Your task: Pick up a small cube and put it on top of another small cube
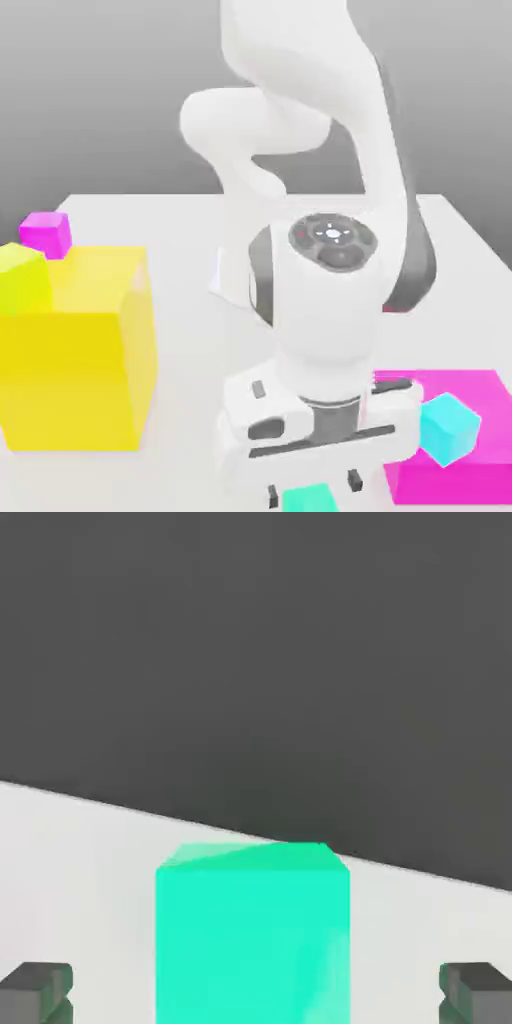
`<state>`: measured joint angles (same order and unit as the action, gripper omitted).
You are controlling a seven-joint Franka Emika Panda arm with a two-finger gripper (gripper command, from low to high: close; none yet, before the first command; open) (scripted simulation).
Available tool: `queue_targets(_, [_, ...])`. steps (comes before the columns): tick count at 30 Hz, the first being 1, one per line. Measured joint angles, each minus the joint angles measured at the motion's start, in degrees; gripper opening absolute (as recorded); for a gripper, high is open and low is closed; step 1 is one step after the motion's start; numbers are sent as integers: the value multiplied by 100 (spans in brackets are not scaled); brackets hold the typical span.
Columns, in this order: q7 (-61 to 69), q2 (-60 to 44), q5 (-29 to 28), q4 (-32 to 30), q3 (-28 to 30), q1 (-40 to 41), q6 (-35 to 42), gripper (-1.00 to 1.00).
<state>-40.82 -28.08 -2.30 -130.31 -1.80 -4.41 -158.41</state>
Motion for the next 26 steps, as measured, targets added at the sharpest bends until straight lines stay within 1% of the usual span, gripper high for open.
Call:
queue_targets(7, [-4, -36, -5, 7, 0, 0, -26, -100])
queue_targets(12, [48, 856, 92, -169, -106, -8, 692, -100])
queue_targets(16, [-4, 1691, 235, -281, -525, -385, 1410, -100])
queue_targets(19, [-132, 2316, 232, -361, -848, -805, 1955, -100])
queue_targets(20, [-185, 2419, 202, -392, -907, -911, 2030, -100])
queue_targets(23, [-336, 2082, 29, -519, -891, -966, 1579, -100])
queue_targets(24, [-374, 1938, -20, -555, -869, -988, 1404, 100])
queue_targets(26, [-371, 1938, -16, -555, -870, -985, 1404, 100])
